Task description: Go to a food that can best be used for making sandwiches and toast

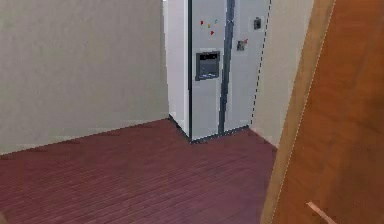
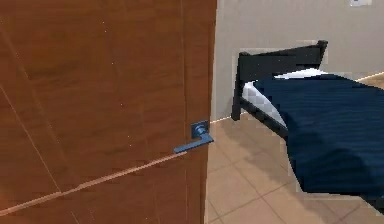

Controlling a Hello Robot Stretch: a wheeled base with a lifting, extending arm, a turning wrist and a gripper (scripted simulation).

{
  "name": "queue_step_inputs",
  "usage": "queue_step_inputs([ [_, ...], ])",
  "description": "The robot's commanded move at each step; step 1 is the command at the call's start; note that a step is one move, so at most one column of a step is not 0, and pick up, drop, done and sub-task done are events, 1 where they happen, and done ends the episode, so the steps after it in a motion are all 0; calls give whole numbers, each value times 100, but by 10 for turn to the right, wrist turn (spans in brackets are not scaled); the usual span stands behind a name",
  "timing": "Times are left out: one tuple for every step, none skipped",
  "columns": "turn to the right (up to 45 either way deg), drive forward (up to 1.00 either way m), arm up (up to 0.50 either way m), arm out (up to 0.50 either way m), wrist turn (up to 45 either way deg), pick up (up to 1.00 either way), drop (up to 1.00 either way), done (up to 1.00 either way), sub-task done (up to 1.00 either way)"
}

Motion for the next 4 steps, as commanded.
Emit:
queue_step_inputs([
  [-30, 0, 0, 0, 0, 0, 0, 0, 0],
  [0, 80, 0, 0, 0, 0, 0, 0, 0],
  [-210, 0, 0, 0, 0, 0, 0, 0, 0],
  [0, 30, 0, 0, 0, 0, 0, 0, 0],
])
